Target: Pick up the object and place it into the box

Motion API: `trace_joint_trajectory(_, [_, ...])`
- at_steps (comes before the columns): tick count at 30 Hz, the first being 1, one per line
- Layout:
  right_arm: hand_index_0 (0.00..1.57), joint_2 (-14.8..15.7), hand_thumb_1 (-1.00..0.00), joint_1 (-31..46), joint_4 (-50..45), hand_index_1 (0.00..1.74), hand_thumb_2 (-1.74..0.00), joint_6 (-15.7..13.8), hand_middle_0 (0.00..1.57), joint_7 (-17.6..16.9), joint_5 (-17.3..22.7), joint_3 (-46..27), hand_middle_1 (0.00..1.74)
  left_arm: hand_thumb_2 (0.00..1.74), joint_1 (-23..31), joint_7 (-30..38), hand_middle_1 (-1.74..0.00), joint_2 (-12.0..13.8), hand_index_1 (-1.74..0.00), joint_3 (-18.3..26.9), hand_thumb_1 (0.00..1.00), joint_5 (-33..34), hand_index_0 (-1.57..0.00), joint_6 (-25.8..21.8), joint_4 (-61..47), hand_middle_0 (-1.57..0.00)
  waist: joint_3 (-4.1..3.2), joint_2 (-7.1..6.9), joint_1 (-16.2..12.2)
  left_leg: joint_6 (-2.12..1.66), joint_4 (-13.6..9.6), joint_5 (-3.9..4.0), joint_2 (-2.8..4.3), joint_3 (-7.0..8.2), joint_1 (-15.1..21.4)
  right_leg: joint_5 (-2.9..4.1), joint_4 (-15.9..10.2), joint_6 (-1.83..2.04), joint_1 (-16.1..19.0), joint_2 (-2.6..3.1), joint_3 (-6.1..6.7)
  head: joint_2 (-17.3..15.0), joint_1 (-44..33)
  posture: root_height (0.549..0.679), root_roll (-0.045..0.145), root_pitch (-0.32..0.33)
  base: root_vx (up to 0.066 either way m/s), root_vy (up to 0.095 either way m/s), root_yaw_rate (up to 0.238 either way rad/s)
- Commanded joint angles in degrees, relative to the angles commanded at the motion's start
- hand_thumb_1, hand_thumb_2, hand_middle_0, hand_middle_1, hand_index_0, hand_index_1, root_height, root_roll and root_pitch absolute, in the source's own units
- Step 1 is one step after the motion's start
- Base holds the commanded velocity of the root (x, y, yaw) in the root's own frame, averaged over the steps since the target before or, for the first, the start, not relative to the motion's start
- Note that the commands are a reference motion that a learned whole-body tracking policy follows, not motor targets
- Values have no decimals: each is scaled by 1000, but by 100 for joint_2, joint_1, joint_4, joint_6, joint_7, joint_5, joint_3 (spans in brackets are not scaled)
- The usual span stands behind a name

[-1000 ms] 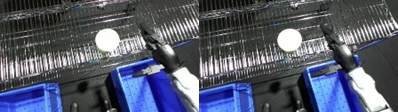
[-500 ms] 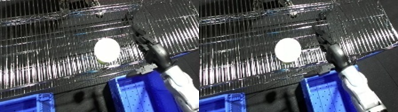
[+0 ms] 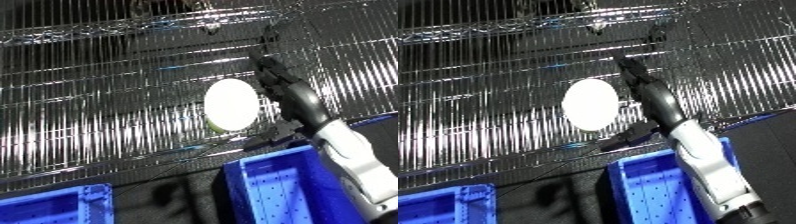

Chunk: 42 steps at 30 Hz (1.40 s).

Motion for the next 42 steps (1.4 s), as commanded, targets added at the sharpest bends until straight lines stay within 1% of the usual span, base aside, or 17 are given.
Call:
trace_joint_trajectory(4, [0,127,0,-98,41,0,0,35,0,70,-25,102,0,0,4,18,0,-10,0,-21,0,6,0,0,8,0,0,22,40,8,-2,15,-27,-14,-28,-8,19,-21,-26,0,-20,-8,55,604,72,68,7,-1,28])
trace_joint_trajectory(13, [706,387,-450,-268,-3,783,-783,139,706,182,-53,258,783,0,65,15,0,-50,0,-105,0,41,0,-41,-29,0,0,58,112,12,-74,97,-60,-41,-15,4,-18,-71,-4,5,-72,35,171,606,79,69,-9,-9,22])
trace_joint_trajectory(17, [1020,418,-650,-261,-12,1131,-1131,175,1020,198,-55,265,1131,0,77,8,0,-77,0,-108,0,70,0,-40,-29,0,0,71,109,11,-122,127,-63,-30,24,2,-41,-92,27,13,-79,22,158,608,82,68,-18,2,2])
trace_joint_trajectory(21, [1334,386,-850,-176,-5,1479,-1479,156,1334,232,82,210,1479,0,86,15,0,-106,0,-97,0,88,0,-47,16,0,0,71,90,5,-212,172,-58,-19,107,11,-101,-106,104,21,-84,13,145,610,84,64,-15,1,-12])
trace_joint_trajectory(24, [1334,329,-850,-43,-126,1479,-1479,85,1334,282,117,146,1479,0,102,9,0,-127,0,-57,0,121,0,-62,88,0,0,48,50,-7,-322,215,-45,-7,207,28,-190,-111,196,43,-79,17,58,613,86,61,-15,-3,-34])
trace_joint_trajectory(27, [1334,240,-850,152,-415,1479,-1479,-6,1334,247,108,50,1479,0,124,7,0,-141,0,5,0,156,0,-55,160,0,0,10,-11,-12,-430,255,-23,12,320,52,-289,-114,295,71,-68,48,-12,616,87,56,-17,-8,-60])
trace_joint_trajectory(31, [1334,127,-850,515,-917,1479,-1479,-169,1334,96,133,-236,1479,0,172,19,0,-177,0,124,0,199,0,-34,256,0,0,-59,-129,-17,-543,283,33,55,486,84,-416,-107,435,108,-44,33,-120,620,86,49,-17,-11,-107])
trace_joint_trajectory(33, [1334,74,-850,792,-1264,1479,-1479,-258,1334,-19,100,-450,1479,0,204,24,0,-202,0,208,0,223,0,-28,301,0,0,-108,-212,-22,-600,296,69,85,581,97,-486,-100,515,138,-20,-5,-209,621,86,44,-15,-8,-150])
trace_joint_trajectory(35, [1334,21,-850,1143,-1669,1479,-1479,-334,1334,-195,-13,-692,1479,0,233,37,0,-232,0,308,0,242,0,-20,337,0,0,-162,-308,-25,-653,303,107,117,672,113,-561,-93,592,175,15,-50,-312,623,85,40,-15,1,-168])
trace_joint_trajectory(39, [1334,-86,-850,2037,-2540,1479,-1479,-449,1334,-712,-431,-1265,1479,0,306,103,0,-321,0,554,0,262,0,-21,407,0,0,-281,-534,-17,-781,304,191,196,860,167,-733,-81,739,262,100,-54,-540,628,82,35,-24,17,-198])
trace_joint_trajectory(42, [1334,-113,-850,2861,-3113,1479,-1479,-664,1334,-1145,-814,-1749,1479,0,391,162,0,-413,0,772,0,265,0,-74,478,0,-1,-370,-723,-3,-912,299,257,259,1026,206,-863,-69,863,331,176,-79,-703,631,79,30,-21,27,-212])
